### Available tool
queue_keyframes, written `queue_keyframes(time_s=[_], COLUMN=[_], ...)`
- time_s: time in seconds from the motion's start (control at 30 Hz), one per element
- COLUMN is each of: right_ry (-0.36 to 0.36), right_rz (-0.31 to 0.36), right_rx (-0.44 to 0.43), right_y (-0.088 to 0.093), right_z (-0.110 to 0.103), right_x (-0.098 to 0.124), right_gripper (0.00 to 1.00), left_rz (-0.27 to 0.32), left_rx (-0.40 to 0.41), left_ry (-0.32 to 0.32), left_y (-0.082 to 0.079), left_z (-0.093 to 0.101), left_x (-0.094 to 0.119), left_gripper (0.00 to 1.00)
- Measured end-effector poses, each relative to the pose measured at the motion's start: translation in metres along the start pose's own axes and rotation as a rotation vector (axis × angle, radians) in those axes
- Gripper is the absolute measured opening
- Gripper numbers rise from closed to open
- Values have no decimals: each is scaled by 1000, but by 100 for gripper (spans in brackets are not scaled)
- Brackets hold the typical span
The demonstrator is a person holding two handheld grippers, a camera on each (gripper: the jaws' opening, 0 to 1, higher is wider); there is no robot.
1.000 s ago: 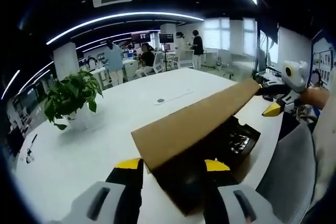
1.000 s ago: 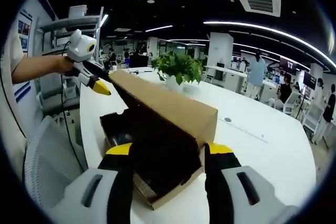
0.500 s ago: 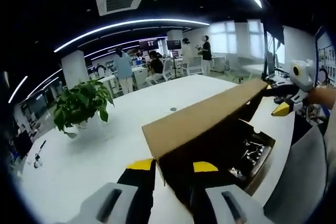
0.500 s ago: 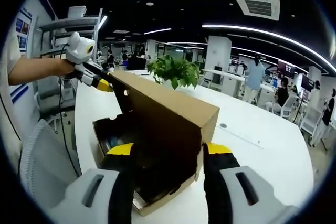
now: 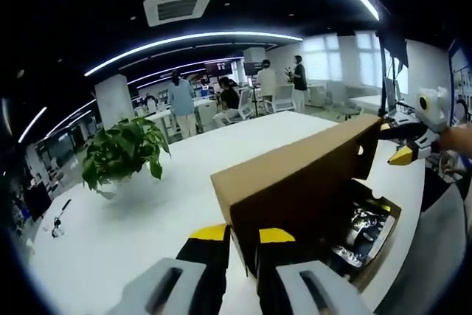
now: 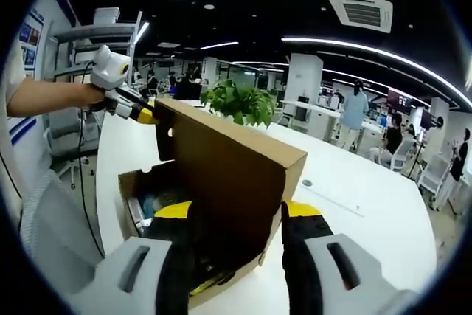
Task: Operate the shoe box by opening the lid, removing the specified soft item, and placing it in the target area until the item is outside and the box remains undamaged.
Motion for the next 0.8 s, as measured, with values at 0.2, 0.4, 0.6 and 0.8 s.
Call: queue_keyframes(time_s=[0.2, 0.4, 0.6, 0.8], right_ry=[15, 24, 34, 46], right_rz=[-3, -7, -13, -18], right_rx=[6, 11, 12, -19], right_y=[1, 1, 2, 4], right_z=[10, 18, 26, 36], right_x=[-6, -11, -17, -23], right_gripper=[38, 35, 31, 29], left_rz=[11, 15, 12, 15], left_rx=[18, 35, 68, 84], left_ry=[-33, -51, -67, -71], left_y=[-6, -10, -15, -18], left_z=[-7, -11, -16, -20], left_x=[-7, -14, -22, -29], left_gripper=[5, 3, 2, 1])
Point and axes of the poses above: the point that each gripper's makers call its tool centre point, and the gripper's own axes: x roughly backward along the fingers, z roughly to its right, y roughly out of its underside, the point moved 4 cm from there along x, roughly backward along the fingers, and after that the axes turned 15 degrees about x, right-handed, at the moved point
